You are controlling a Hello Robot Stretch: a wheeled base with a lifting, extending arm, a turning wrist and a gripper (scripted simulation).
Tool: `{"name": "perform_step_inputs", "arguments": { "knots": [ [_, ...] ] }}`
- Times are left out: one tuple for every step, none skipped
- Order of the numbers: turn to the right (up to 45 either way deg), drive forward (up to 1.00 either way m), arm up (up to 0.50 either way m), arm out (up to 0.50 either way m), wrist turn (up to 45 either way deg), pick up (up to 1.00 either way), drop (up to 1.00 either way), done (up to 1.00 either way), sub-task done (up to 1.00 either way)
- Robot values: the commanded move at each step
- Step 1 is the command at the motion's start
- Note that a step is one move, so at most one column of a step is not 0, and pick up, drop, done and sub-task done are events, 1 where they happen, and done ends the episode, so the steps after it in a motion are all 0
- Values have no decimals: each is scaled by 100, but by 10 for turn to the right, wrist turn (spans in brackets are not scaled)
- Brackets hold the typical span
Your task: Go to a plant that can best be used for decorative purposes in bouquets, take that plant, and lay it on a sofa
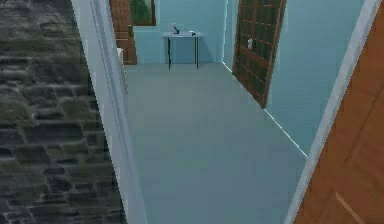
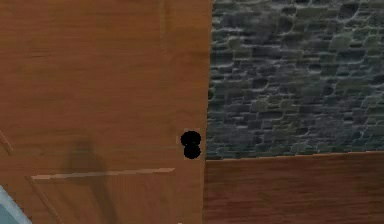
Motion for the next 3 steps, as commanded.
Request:
{"name": "perform_step_inputs", "arguments": {
  "knots": [
    [-30, 0, 0, 0, 0, 0, 0, 0, 0],
    [0, 60, 0, 0, 0, 0, 0, 0, 0],
    [150, 0, 0, 0, 0, 0, 0, 0, 0]
  ]
}}
